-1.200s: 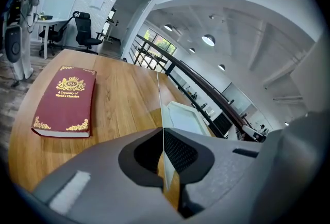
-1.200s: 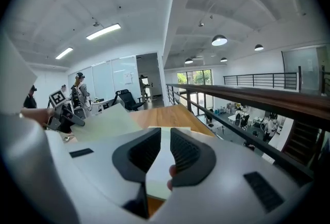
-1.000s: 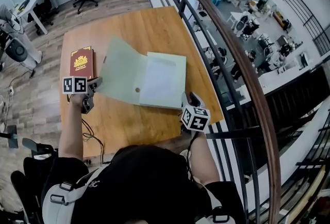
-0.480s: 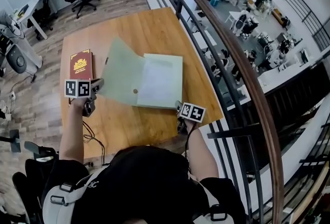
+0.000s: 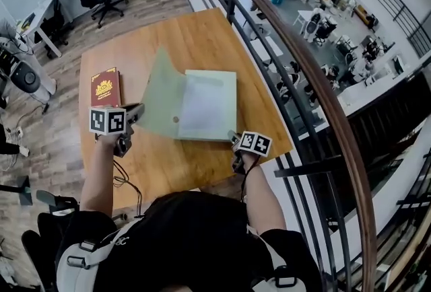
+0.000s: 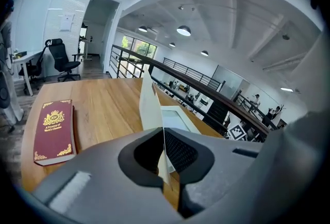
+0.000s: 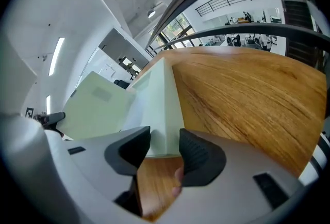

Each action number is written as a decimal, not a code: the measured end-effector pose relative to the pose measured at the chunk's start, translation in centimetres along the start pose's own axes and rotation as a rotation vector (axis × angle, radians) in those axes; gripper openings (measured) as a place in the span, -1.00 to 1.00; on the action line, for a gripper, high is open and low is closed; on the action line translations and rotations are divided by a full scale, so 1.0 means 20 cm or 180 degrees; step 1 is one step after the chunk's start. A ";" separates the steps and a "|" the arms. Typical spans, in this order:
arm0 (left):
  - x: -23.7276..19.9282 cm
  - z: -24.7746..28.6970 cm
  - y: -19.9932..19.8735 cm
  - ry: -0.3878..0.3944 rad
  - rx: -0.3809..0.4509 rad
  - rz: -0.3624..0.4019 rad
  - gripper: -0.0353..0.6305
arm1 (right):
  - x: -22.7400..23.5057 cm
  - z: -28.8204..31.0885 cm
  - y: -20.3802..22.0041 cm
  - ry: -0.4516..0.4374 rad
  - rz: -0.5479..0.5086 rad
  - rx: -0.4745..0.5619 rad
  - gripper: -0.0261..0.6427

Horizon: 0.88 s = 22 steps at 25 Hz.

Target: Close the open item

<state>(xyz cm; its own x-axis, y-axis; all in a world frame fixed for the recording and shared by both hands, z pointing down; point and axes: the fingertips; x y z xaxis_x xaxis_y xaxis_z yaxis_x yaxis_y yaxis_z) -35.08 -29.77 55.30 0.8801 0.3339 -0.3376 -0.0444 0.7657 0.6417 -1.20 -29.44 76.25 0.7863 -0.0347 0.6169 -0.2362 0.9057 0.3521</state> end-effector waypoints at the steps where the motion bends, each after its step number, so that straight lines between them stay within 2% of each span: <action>1: 0.03 0.01 -0.01 0.0011 0.0002 0.0020 -0.88 | -0.01 0.00 0.01 -0.0002 -0.0006 -0.0003 -0.38; 10: 0.30 0.15 -0.10 0.0231 0.0002 0.0143 -0.88 | -0.04 -0.01 0.08 0.0091 -0.0146 -0.0071 -0.38; 22: 0.71 0.43 -0.04 0.0346 -0.0200 0.0488 -0.88 | -0.11 -0.01 0.24 -0.0091 -0.0097 -0.0279 -0.38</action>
<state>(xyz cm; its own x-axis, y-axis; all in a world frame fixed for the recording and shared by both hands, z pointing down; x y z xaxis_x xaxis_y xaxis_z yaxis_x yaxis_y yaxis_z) -18.59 -30.34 55.92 0.8046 0.5041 -0.3138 -0.2064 0.7329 0.6482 -3.99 -24.97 76.51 0.7754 -0.0736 0.6272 -0.1607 0.9375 0.3087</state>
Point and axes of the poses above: the fingertips, and each gripper's own axes: z forward along the fingers, x to its right, y out of its underside, and after that the axes turned 7 degrees about -x, right-handed
